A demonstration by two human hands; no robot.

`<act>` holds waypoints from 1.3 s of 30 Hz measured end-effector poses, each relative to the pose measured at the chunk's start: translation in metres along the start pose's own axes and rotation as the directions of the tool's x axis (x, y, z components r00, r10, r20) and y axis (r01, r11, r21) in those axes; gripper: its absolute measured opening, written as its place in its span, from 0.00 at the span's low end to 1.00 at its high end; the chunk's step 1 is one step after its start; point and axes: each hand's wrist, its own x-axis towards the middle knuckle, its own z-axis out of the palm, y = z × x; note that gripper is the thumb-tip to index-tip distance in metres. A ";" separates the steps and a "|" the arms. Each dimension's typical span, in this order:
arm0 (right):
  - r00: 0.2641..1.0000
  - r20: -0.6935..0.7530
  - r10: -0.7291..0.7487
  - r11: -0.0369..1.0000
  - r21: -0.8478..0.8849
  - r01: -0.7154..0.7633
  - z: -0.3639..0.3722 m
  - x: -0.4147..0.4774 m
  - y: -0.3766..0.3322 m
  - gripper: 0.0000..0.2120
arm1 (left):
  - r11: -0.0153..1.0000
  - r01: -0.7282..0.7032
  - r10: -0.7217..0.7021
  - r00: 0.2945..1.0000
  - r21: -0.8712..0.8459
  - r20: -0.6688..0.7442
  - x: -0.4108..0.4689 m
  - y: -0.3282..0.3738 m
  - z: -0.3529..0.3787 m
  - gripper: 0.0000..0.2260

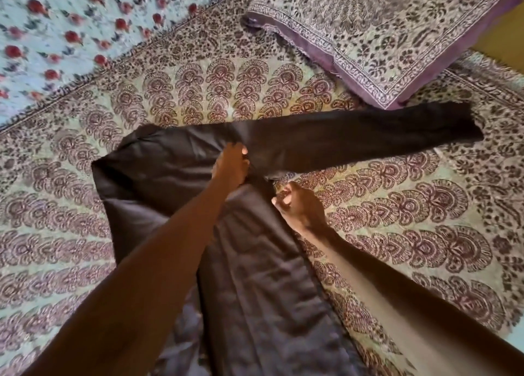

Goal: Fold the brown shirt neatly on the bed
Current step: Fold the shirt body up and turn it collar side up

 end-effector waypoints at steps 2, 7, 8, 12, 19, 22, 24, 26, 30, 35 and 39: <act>0.999 0.017 0.035 0.998 0.053 -0.036 0.003 0.017 -0.007 0.18 | 0.998 0.003 -0.004 1.000 0.066 0.025 0.015 0.001 -0.003 0.21; 0.986 0.098 0.134 0.982 0.117 -0.145 0.007 0.041 -0.021 0.18 | 0.980 -0.046 0.023 0.992 0.194 0.120 0.055 -0.003 -0.008 0.37; 0.983 0.103 0.153 0.976 0.140 -0.166 0.008 0.043 -0.022 0.17 | 0.982 -0.076 0.051 0.988 0.174 0.146 0.064 -0.006 -0.009 0.38; 0.973 0.080 0.219 0.931 0.280 -0.232 0.016 0.048 -0.020 0.12 | 0.983 -0.084 0.042 0.969 0.163 0.243 0.100 -0.017 -0.016 0.38; 0.989 -0.019 0.149 0.911 0.391 -0.130 0.033 0.020 -0.029 0.10 | 0.988 -0.102 0.098 0.995 0.120 0.035 0.110 -0.039 -0.047 0.09; 0.997 -0.036 0.064 0.887 0.460 -0.040 0.043 0.000 -0.054 0.08 | 0.982 -0.132 0.126 0.991 0.131 0.053 0.105 -0.060 -0.072 0.10; 1.000 -0.031 0.004 0.876 0.482 0.012 0.052 -0.012 -0.071 0.09 | 0.984 -0.105 0.093 0.992 0.142 0.084 0.099 -0.078 -0.084 0.11; 0.999 0.012 -0.051 0.880 0.474 0.040 0.065 -0.023 -0.085 0.10 | 0.991 -0.020 0.014 0.999 0.129 0.045 0.089 -0.101 -0.093 0.11; 0.985 0.029 -0.172 0.917 0.370 0.149 0.095 -0.037 -0.108 0.15 | 0.963 0.104 -0.093 0.994 0.249 -0.055 0.064 -0.130 -0.098 0.11; 0.965 0.172 -0.198 0.979 0.088 0.185 0.120 -0.042 -0.129 0.19 | 0.945 0.275 -0.242 0.952 0.179 -0.185 0.041 -0.139 -0.091 0.13; 0.942 0.257 -0.215 0.970 -0.058 0.237 0.124 -0.056 -0.132 0.23 | 0.928 0.312 -0.289 0.948 0.204 -0.134 0.028 -0.141 -0.092 0.16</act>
